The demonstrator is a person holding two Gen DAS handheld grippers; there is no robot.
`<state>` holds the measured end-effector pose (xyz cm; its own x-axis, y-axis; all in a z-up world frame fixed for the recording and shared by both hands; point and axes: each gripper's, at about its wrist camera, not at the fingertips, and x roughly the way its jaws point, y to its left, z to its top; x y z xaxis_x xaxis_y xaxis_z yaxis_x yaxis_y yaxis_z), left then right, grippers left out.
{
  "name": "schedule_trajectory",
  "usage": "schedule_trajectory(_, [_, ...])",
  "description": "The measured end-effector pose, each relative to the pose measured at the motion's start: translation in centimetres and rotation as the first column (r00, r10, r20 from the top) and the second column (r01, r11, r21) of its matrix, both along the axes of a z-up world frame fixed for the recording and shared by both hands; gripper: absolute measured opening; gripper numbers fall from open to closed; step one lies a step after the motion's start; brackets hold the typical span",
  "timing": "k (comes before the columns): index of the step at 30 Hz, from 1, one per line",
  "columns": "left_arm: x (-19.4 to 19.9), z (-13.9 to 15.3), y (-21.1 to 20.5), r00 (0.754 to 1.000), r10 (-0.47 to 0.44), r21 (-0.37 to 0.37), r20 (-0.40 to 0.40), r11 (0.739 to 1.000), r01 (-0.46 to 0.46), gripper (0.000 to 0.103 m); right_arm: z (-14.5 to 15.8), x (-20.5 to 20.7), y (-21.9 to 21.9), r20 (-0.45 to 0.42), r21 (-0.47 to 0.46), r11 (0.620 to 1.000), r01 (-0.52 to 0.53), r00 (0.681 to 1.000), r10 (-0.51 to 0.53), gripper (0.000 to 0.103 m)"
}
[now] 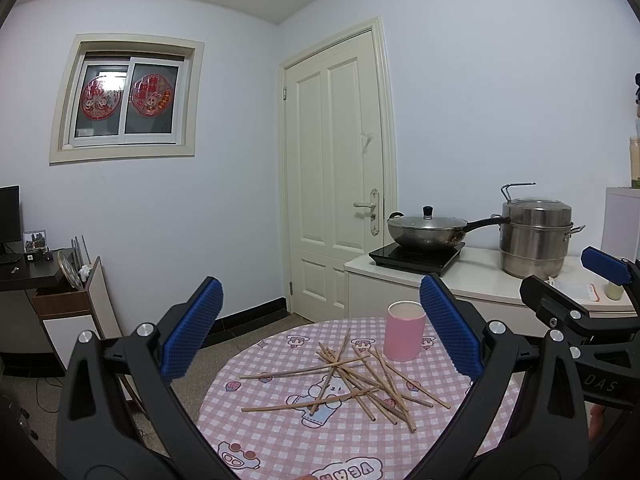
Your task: Organize utensils
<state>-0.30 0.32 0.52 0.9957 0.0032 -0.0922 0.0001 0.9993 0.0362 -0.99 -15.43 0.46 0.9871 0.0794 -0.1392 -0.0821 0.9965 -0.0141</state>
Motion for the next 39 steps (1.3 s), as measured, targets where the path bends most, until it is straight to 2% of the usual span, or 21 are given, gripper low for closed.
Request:
schedule_trajectory(31, [0.2,-1.0,-0.2,1.000,-0.001,0.007,-0.011,1.000,0.001,0.097,0.0,0.0,0.2,-0.005,-0.002,1.000,-0.001,1.000,0.001,0.096])
schedule_trajectory(32, [0.2,-1.1,-0.2,0.999,0.036,0.012,0.004,0.999,-0.036,0.097,-0.1,0.0,0.1,-0.004,-0.002,1.000,-0.001,1.000,0.001,0.096])
schedule_trajectory(33, [-0.1,-1.4,-0.2,0.999,0.035,0.012,0.003,0.999,-0.035,0.097,-0.1,0.0,0.2,-0.005,-0.002,1.000,-0.002,1.000,0.002,0.096])
schedule_trajectory(34, [0.2,-1.2,-0.1,1.000,-0.002,0.006,-0.014,1.000,0.002,0.097,-0.1,0.0,0.2,-0.005,-0.002,1.000,-0.002,1.000,0.002,0.096])
schedule_trajectory(39, [0.2,-1.3,-0.1,1.000,-0.002,0.007,-0.016,1.000,0.002,0.097,-0.3,0.0,0.4,-0.009,-0.002,1.000,-0.003,1.000,0.003,0.096])
